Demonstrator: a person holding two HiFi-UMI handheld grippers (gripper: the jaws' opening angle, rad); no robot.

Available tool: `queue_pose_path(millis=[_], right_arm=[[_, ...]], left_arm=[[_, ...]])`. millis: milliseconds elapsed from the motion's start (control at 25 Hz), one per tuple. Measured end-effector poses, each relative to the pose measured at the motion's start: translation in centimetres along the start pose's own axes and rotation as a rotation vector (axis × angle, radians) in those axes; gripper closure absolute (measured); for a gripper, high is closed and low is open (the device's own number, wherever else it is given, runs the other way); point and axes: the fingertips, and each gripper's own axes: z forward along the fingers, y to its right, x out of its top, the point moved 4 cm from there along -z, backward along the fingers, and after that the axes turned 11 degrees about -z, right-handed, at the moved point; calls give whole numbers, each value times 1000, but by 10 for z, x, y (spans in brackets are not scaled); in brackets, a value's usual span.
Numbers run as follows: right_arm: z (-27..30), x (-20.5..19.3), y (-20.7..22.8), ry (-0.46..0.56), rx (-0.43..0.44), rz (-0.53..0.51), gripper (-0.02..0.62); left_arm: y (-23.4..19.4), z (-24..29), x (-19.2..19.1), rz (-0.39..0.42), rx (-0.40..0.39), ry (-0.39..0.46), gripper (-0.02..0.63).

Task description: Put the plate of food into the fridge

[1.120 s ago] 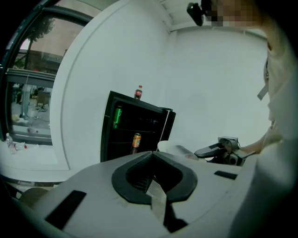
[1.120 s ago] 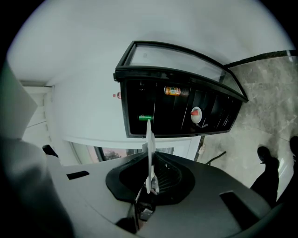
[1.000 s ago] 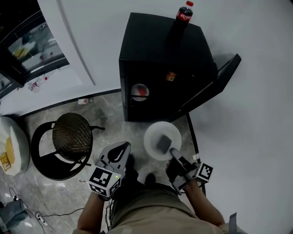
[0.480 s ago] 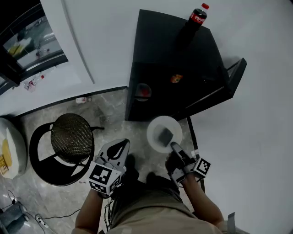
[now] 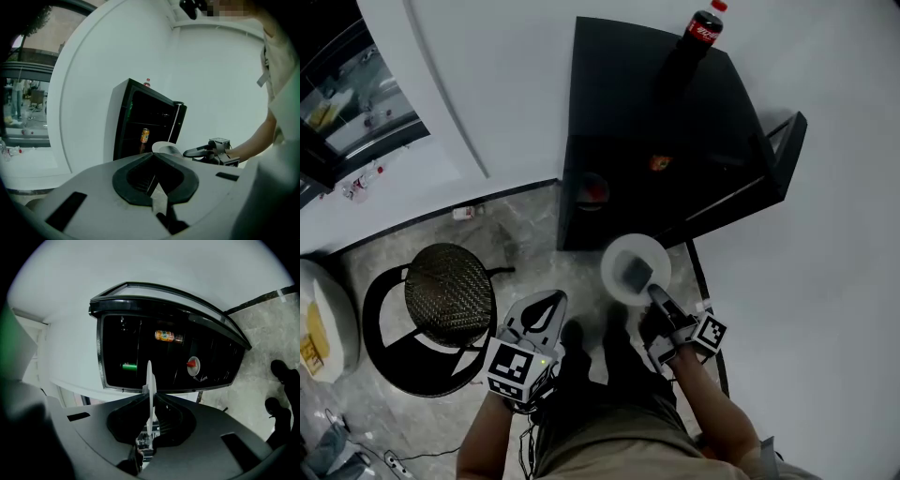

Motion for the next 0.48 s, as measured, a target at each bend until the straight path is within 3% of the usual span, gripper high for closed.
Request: queue_pose_path(millis=[480], right_arm=[[30, 20, 71, -28, -39, -1, 565]], left_arm=[[-9, 50, -38, -126, -15, -61, 597]])
